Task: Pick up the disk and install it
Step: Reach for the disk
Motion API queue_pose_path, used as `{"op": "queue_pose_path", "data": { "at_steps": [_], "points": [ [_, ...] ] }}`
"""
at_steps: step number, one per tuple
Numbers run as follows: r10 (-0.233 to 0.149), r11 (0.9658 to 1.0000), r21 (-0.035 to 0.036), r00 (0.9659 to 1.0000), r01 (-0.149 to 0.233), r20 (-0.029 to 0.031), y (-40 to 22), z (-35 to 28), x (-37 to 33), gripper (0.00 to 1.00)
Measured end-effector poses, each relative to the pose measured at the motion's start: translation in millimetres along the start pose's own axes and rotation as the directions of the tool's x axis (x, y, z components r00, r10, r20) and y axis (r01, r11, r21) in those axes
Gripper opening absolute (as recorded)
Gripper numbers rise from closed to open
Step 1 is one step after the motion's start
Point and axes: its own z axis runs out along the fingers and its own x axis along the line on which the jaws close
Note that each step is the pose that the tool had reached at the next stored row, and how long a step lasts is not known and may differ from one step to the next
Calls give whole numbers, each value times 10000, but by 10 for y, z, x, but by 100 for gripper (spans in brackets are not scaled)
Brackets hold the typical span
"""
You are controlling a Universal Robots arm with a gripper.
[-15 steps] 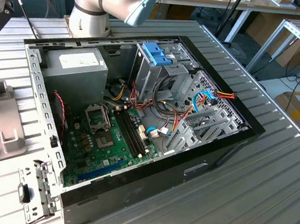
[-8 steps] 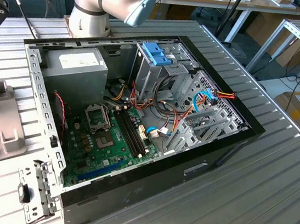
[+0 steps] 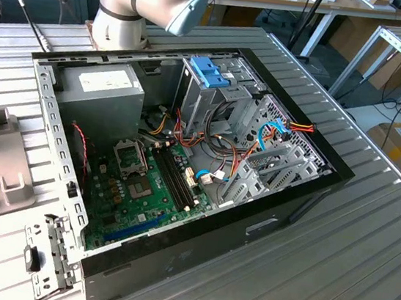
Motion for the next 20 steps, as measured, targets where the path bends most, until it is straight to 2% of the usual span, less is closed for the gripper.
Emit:
{"op": "queue_pose_path", "data": {
  "at_steps": [20],
  "points": [
    [1, 10000, -1, 10000, -1, 0, -16, -6, 219, 11]
  ]
}}
